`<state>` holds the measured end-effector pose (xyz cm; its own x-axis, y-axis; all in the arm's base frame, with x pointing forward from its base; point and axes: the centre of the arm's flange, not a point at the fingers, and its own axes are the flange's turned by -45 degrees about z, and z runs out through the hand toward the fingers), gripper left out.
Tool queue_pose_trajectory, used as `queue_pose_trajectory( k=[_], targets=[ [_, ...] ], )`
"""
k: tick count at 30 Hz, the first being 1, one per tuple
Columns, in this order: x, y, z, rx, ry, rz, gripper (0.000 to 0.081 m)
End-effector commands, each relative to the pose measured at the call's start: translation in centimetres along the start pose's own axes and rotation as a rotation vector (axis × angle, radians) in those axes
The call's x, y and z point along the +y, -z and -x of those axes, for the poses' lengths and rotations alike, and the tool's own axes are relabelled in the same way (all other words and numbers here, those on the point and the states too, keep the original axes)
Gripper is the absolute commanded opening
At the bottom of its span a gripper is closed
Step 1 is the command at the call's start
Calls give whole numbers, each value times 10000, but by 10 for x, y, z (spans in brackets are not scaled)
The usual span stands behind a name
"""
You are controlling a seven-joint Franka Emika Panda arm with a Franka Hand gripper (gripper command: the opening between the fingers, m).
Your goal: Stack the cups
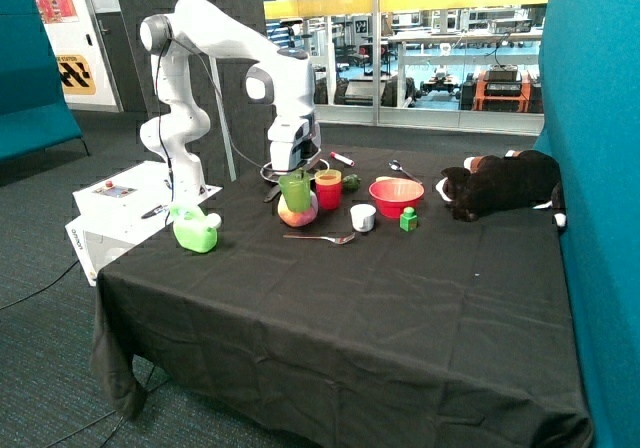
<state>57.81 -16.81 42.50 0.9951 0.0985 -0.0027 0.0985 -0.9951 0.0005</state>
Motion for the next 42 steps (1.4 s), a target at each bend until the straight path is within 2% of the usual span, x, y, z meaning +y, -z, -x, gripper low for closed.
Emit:
queue_pose_trajectory(
  k=[1, 6, 12, 36, 42],
  targets=[
    [-36, 7, -2, 27, 859, -3, 0],
    [-58, 7, -3, 27, 1371, -3, 0],
    [-71, 5, -3, 27, 1718, -2, 0],
    [-90, 10, -3, 27, 2333, -2, 0],
    [-99, 13, -4, 27, 2692, -1, 0]
  ],
)
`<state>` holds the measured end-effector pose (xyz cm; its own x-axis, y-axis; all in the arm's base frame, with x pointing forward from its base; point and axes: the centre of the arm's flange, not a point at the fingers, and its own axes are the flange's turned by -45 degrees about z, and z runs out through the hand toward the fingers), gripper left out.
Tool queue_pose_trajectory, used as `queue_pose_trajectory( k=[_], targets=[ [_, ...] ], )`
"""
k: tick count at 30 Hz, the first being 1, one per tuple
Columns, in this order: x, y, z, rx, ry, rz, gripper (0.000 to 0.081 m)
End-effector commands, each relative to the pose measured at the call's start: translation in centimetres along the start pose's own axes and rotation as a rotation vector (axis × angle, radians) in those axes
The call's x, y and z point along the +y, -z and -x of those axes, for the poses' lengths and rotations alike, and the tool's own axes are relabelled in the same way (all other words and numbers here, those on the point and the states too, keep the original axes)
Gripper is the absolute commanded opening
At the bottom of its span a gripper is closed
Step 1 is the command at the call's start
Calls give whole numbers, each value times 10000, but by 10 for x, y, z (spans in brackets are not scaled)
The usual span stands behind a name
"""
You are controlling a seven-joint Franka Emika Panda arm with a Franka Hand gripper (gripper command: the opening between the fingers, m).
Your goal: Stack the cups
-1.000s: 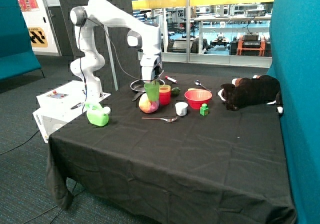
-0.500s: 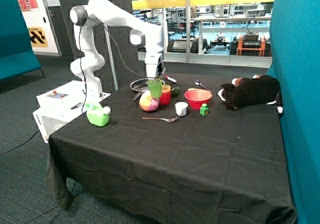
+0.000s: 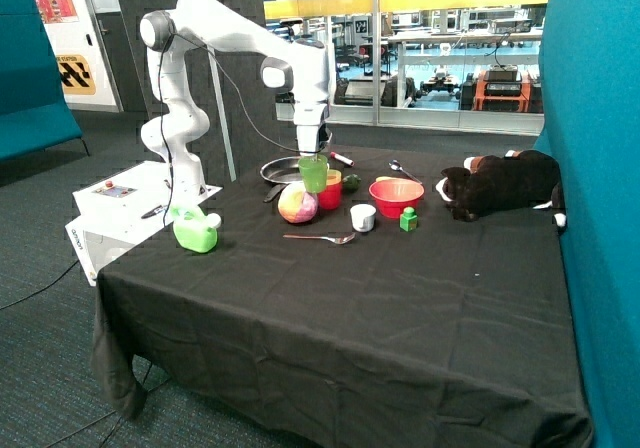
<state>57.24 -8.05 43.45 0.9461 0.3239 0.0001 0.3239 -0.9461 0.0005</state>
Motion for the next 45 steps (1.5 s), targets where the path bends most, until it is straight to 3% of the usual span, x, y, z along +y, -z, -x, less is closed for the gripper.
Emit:
queue_pose_trajectory(
  k=[1, 6, 21, 45],
  targets=[
    [-14, 4, -4, -1, 453, -5, 0],
    [-27, 11, -10, -1, 857, -5, 0],
    [-34, 25, -11, -1, 1056, -5, 0],
    [-81, 13, -10, -1, 1719, -5, 0]
  ],
)
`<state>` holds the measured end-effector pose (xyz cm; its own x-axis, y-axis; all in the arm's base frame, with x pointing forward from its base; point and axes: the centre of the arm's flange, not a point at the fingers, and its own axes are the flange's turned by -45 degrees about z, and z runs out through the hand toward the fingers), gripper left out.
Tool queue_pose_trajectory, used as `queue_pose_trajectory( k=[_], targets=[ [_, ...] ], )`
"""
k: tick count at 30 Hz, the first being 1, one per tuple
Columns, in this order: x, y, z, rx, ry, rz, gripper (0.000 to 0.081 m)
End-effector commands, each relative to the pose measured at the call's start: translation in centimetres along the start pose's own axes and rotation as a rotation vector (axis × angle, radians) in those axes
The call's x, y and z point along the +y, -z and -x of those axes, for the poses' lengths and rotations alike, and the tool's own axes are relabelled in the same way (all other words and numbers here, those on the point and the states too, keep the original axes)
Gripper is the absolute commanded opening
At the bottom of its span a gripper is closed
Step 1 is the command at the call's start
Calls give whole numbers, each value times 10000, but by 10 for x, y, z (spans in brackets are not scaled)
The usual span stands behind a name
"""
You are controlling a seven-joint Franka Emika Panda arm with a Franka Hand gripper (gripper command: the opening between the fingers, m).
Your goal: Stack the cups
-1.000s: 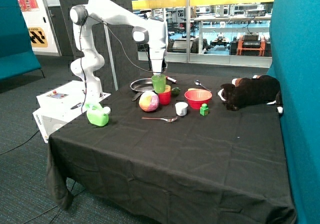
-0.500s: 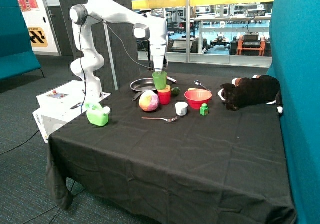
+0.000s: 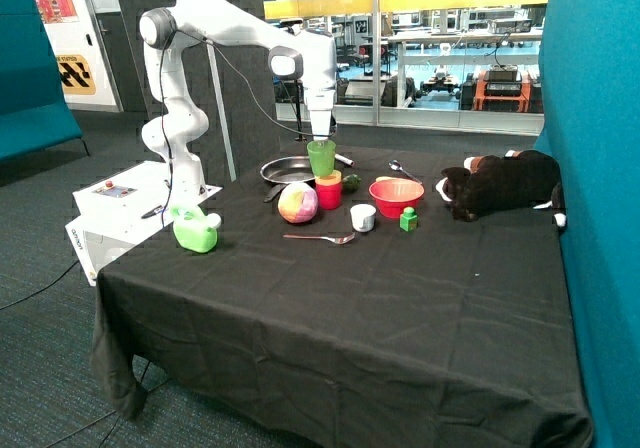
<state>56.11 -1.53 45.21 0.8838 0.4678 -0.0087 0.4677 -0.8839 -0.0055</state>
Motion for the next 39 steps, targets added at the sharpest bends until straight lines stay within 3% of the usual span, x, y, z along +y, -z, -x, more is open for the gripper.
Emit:
queue_pose_trajectory(
  k=[1, 39],
  targets=[
    [-16, -5, -2, 87, 257, 56, 0],
    [-19, -23, -11, 86, 329, 57, 0]
  ],
)
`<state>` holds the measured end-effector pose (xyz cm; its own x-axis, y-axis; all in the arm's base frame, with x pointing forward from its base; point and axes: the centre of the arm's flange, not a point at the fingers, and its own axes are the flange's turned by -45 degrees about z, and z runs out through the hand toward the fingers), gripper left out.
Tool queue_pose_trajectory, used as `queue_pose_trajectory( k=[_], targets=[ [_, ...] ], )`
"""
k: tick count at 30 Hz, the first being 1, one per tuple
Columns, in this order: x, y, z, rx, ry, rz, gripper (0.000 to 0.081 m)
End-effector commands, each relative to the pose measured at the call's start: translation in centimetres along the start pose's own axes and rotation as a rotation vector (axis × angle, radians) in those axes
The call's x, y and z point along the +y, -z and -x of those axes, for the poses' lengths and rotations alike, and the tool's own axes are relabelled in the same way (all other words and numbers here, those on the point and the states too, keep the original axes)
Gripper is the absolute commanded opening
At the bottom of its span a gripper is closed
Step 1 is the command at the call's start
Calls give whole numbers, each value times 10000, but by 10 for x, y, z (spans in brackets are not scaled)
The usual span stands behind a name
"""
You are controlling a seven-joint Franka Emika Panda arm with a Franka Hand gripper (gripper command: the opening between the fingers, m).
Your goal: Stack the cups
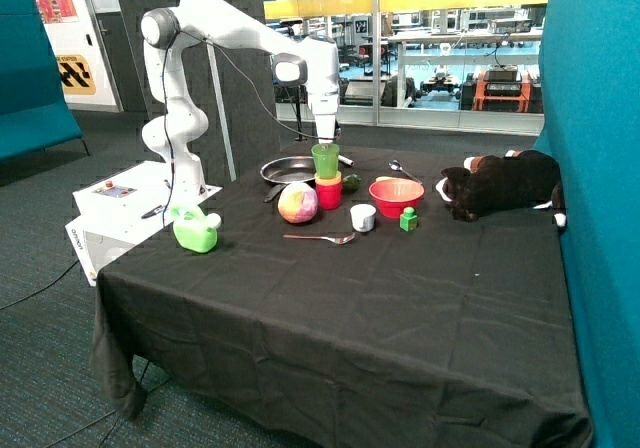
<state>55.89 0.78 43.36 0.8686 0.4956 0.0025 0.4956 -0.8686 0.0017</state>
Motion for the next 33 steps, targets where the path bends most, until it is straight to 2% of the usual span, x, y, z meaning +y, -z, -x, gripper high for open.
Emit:
queue_pose_trajectory(
  k=[1, 24, 33],
  targets=[
    [2, -5, -2, -25, 8, -17, 0],
    [-8, -16, -8, -25, 226, -17, 0],
    [0, -20, -4, -25, -39, -17, 0]
  ],
)
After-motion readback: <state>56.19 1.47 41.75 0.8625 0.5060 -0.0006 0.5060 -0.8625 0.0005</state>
